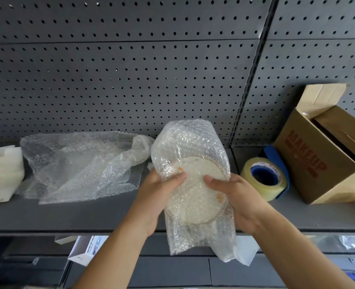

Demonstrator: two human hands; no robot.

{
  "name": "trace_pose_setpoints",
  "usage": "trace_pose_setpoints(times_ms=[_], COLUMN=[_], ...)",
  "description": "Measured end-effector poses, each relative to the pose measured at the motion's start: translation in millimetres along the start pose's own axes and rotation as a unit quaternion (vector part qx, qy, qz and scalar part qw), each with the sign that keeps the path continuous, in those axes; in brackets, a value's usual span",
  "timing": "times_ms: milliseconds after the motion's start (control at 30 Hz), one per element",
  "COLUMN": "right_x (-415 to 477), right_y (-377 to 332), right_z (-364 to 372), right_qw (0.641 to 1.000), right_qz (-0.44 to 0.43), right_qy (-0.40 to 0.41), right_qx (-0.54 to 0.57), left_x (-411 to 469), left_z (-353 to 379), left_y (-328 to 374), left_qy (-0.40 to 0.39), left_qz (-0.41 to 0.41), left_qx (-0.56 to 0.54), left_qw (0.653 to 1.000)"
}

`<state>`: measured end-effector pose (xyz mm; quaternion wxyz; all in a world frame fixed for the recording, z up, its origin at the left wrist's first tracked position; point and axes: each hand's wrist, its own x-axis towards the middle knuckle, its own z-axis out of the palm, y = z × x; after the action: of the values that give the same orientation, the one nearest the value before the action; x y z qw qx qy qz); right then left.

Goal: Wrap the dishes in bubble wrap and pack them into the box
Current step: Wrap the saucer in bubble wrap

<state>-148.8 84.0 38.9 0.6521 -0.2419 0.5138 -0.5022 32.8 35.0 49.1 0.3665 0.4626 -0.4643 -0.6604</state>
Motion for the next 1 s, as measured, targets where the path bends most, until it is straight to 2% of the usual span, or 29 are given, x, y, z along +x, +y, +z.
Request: trace_pose_setpoints(times_ms=[100,200,267,400,533,600,733,900,1000], right_x=[2.2,5.9,8.0,11.1,12.2,11.6,8.1,6.7,9.2], right_y=[-0.1,1.1,1.8,5.4,10.0,12.1,11.8,18.3,22.1], right_z=[-2.0,-2.1,0.2,0.0,0.3,1.6,1.7,10.0,11.3], right_qw=[1.000,0.999,0.999,0.999,0.999,0.999,1.000,0.999,0.998], right_qz=[0.004,0.017,0.030,0.020,-0.021,-0.026,-0.012,-0.021,-0.018], right_qy=[-0.015,-0.019,-0.018,-0.009,0.022,0.021,0.015,0.025,0.035], right_qx=[0.018,0.025,0.028,0.028,0.017,0.010,0.002,-0.034,-0.039], left_x=[2.2,-0.5,0.9,4.6,7.2,9.1,13.2,18.2,19.9], left_z=[-4.0,-1.2,-1.1,1.0,-1.0,-6.3,-15.8,-17.3,-19.0], left_y=[1.3,6.6,4.4,-4.4,-10.4,-6.0,4.3,-0.3,-2.4], left_qy=[-0.033,-0.071,-0.070,-0.010,0.059,0.033,-0.060,-0.048,-0.062], left_qz=[-0.045,-0.126,-0.139,-0.086,0.012,0.006,-0.067,-0.057,-0.078], left_qx=[-0.011,-0.114,-0.141,-0.116,-0.002,0.010,-0.055,-0.034,-0.048], left_qw=[0.998,0.983,0.978,0.989,0.998,0.999,0.994,0.997,0.994])
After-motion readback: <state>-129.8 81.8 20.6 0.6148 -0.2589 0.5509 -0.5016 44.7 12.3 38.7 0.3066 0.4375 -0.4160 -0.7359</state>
